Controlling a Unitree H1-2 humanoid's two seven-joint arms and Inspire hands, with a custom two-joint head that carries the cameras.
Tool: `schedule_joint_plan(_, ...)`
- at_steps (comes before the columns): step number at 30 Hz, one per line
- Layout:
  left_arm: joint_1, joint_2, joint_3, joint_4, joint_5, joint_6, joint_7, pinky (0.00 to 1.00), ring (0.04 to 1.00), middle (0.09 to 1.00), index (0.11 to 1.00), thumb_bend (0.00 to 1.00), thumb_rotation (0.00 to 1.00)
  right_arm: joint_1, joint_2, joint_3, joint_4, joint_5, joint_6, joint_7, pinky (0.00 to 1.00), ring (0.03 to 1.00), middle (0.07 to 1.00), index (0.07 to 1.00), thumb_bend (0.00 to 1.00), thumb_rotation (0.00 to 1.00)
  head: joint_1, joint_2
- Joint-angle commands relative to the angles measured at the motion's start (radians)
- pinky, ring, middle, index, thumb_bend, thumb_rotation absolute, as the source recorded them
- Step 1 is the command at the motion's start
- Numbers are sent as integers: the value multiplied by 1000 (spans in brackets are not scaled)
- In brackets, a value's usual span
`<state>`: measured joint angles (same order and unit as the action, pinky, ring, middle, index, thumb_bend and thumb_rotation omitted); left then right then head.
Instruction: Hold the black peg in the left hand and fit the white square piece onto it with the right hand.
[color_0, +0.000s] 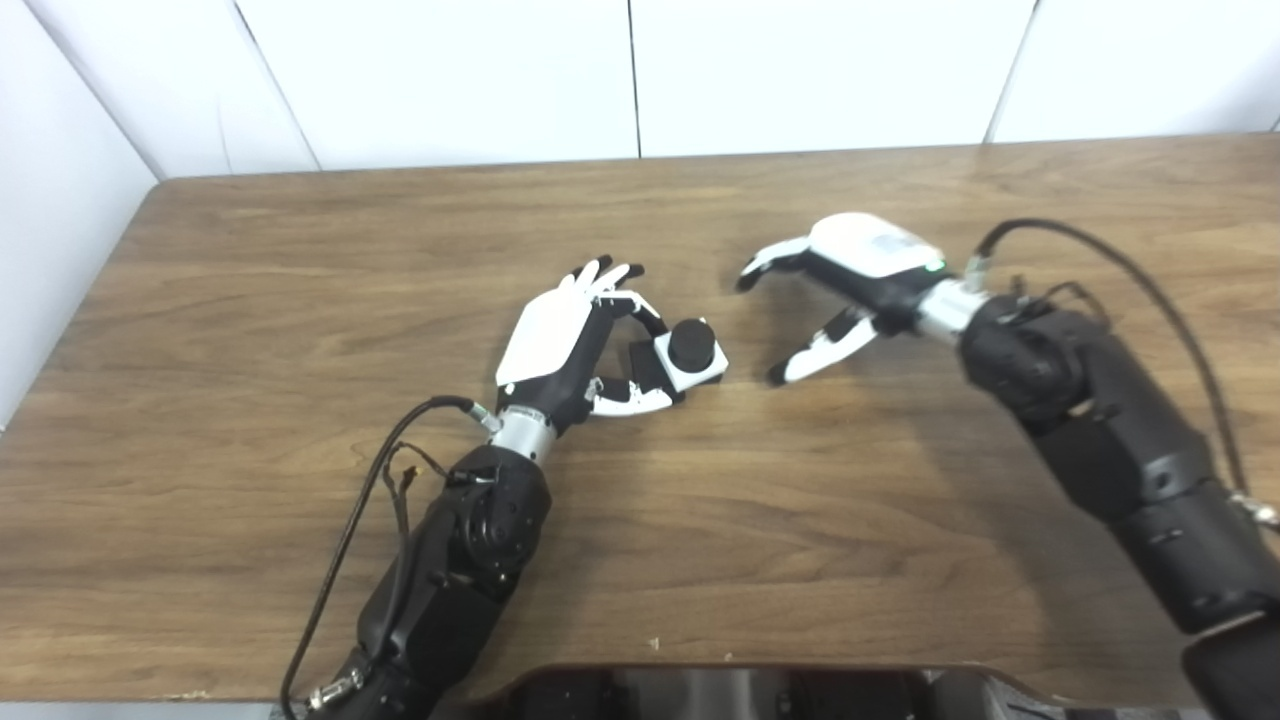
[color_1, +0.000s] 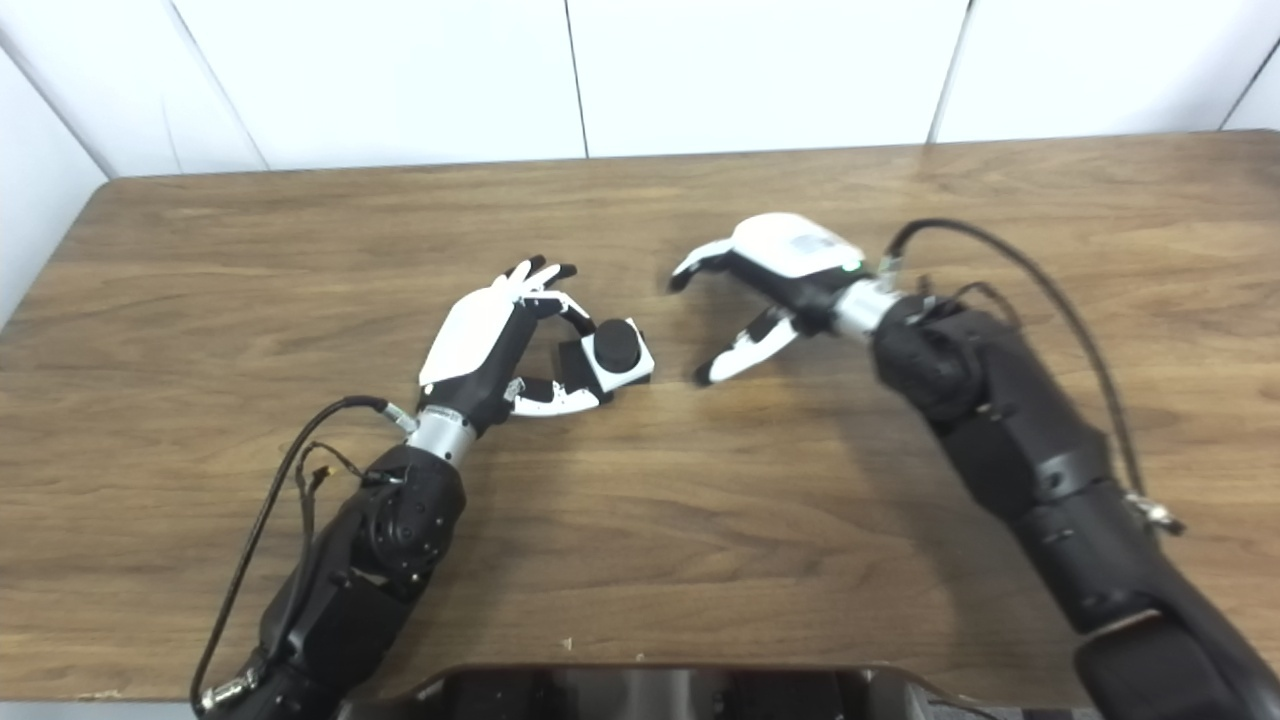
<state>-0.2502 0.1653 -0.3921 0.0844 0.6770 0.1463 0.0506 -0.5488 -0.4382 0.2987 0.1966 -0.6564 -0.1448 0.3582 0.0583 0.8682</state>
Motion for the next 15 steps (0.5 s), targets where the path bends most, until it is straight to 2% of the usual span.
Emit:
schedule_joint_plan(1,4,15,-14,38,30,21,-35,1000,998,926,491,516,80,-54,-8,-47,-37,54,-13,-34,800,836,833,756,815,370,1,1)
schedule_joint_plan(6,4,21,-13,39,24,11,-36,1000,998,925,491,517,77,-18,11,-115,-48,107,-34,-116,660,799,809,746,741,412,-3,-6)
schedule_joint_plan(15,8,23,-11,43,16,15,-45,1000,999,925,492,518,75,60,75,-174,-104,170,12,-178,740,838,810,754,703,451,-8,-7)
